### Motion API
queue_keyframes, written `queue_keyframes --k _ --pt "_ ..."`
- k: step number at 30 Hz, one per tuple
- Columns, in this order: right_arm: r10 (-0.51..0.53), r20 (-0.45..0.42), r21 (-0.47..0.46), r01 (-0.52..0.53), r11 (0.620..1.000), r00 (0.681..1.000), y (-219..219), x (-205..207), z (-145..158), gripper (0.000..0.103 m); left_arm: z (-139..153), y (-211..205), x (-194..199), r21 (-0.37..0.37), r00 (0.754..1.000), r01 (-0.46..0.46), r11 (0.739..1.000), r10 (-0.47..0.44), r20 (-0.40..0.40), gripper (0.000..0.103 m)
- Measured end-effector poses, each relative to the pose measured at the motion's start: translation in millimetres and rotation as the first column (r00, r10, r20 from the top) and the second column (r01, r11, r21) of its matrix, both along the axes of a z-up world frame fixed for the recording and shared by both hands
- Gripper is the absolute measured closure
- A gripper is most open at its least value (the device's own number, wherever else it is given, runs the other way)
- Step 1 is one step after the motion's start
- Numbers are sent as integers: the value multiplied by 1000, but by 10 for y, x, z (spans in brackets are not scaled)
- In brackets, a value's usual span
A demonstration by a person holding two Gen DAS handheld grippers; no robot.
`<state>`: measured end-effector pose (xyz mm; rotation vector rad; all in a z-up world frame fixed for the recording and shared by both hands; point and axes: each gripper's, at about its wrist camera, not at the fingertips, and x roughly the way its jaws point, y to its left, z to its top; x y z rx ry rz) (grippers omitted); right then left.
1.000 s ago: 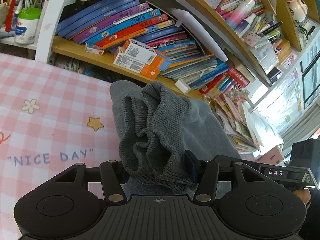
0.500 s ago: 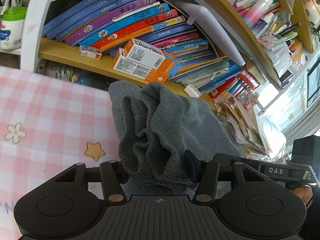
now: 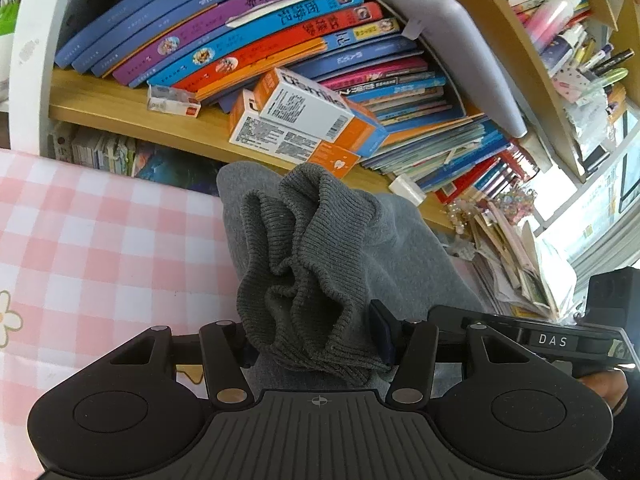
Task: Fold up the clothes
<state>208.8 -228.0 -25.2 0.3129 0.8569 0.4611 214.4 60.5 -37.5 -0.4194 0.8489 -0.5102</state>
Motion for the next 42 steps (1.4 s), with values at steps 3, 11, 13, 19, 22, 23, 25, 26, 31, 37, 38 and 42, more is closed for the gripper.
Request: queue_keyframes --k 3,11,13,19,22,23,25,26,31,37,38,42 --pt "-2 -14 0 2 1000 1000 -13 46 -57 72 -67 -12 39 3 1000 6 1000 -6 -14 51" --pt "-41 -44 7 42 999 998 -49 53 -246 61 -289 44 70 -19 998 -25 1000 24 -60 42" --pt "-61 -49 2 61 998 997 -61 38 -261 56 -280 28 57 -10 998 -28 1000 27 -55 41" --pt "-99 -22 -72 97 993 995 -58 -69 -159 36 -149 39 -79 51 997 -76 996 76 -14 29" --pt "-117 -9 -98 116 988 993 -78 -185 -118 32 -66 95 -193 61 994 -106 992 107 1 29" --pt "-124 -2 -108 123 987 992 -80 -232 -102 30 -35 116 -249 65 993 -117 991 117 8 29" --pt "-145 16 -130 145 981 989 -88 -357 -60 29 27 149 -378 69 990 -141 988 139 24 29" --pt "-152 25 -137 154 978 988 -90 -421 -38 29 57 160 -447 70 989 -149 986 147 29 29" --pt "-191 70 -173 200 964 979 -58 -786 90 28 189 82 -812 116 983 -179 977 172 68 28" --pt "-207 99 -199 223 954 973 43 -1223 190 28 260 -86 -1226 151 982 -178 972 166 90 28" --pt "-203 101 -205 220 954 974 63 -1290 199 28 264 -116 -1297 164 982 -177 970 163 94 28" --pt "-187 122 -241 212 947 975 145 -1543 228 27 254 -188 -1532 210 982 -179 961 161 103 28"
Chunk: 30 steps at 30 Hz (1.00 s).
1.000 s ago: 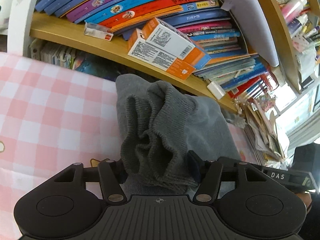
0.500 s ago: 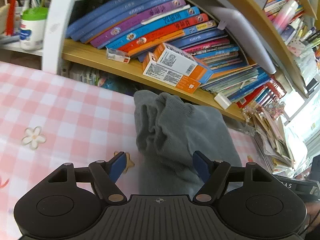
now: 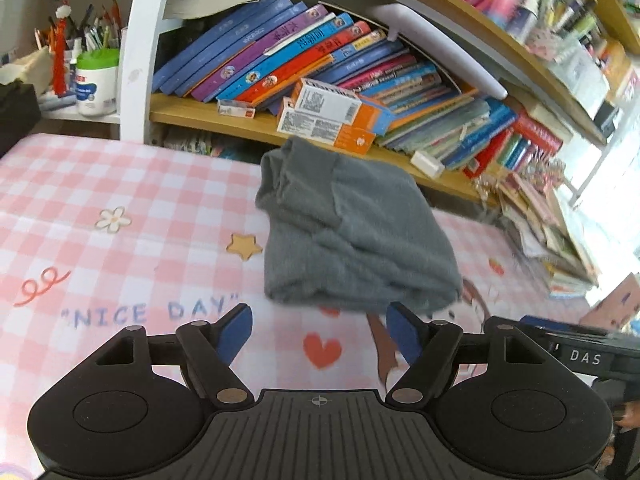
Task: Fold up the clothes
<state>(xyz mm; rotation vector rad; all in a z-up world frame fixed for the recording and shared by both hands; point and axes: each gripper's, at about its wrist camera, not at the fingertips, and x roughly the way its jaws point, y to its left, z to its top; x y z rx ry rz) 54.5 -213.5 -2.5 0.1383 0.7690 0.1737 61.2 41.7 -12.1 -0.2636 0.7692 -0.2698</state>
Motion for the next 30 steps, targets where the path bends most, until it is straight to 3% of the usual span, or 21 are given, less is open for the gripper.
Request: queue_keyframes --k 5,7,14,30 --pt "-19 31 -47 21 999 999 85 -266 4 24 -24 -64 -230 40 1000 -29 999 29 9 27" --pt "-38 36 -59 40 997 999 100 -363 -8 22 -24 -106 -320 68 999 -43 997 42 25 21" --pt "-68 45 -137 74 988 997 169 -615 -51 14 15 -238 -564 139 997 -54 989 45 67 16" --pt "-109 29 -163 113 980 994 156 -787 -43 3 69 -350 -707 277 996 -60 959 40 76 2"
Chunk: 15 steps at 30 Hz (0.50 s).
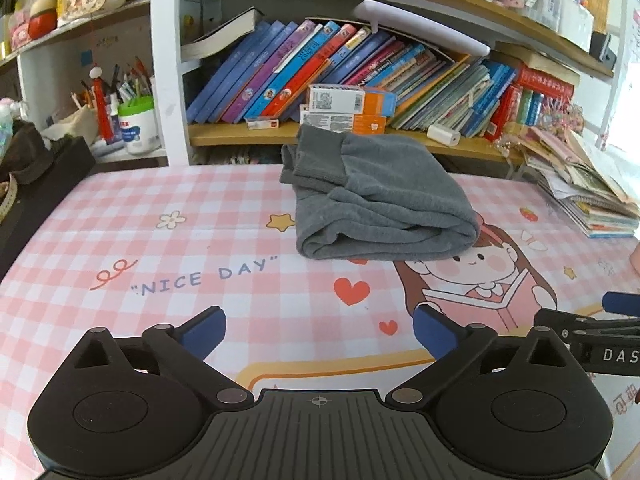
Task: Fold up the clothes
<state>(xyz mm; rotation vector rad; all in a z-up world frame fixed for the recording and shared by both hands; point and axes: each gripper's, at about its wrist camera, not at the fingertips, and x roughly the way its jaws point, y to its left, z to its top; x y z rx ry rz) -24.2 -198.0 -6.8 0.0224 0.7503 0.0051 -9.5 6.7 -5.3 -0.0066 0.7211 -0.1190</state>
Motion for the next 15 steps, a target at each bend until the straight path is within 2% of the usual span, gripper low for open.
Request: queue_keyframes --k 15 --pt "7 2 -12 -7 1000 1000 43 1 33 2 -35 29 24 -1 999 -11 1000 11 -44 0"
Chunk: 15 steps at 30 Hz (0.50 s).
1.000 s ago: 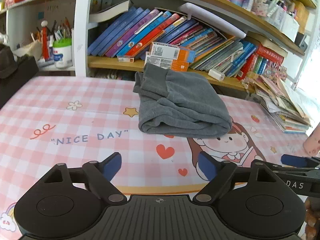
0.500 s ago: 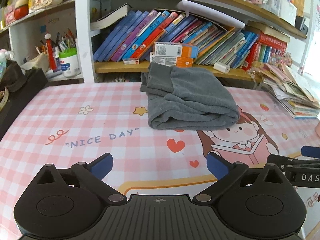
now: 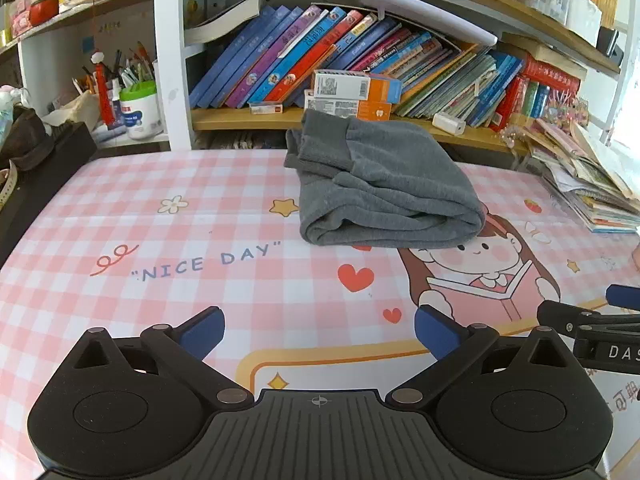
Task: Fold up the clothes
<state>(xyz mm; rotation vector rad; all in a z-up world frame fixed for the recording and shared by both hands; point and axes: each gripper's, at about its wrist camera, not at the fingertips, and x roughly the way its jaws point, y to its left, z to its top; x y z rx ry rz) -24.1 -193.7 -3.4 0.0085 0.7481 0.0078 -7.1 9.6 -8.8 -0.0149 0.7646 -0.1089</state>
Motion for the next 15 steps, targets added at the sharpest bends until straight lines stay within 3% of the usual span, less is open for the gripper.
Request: queue_keyframes --k 15 --pt "4 -5 0 -4 1000 1000 -3 28 -11 2 -6 -15 2 -1 1000 22 1000 -22 3 0"
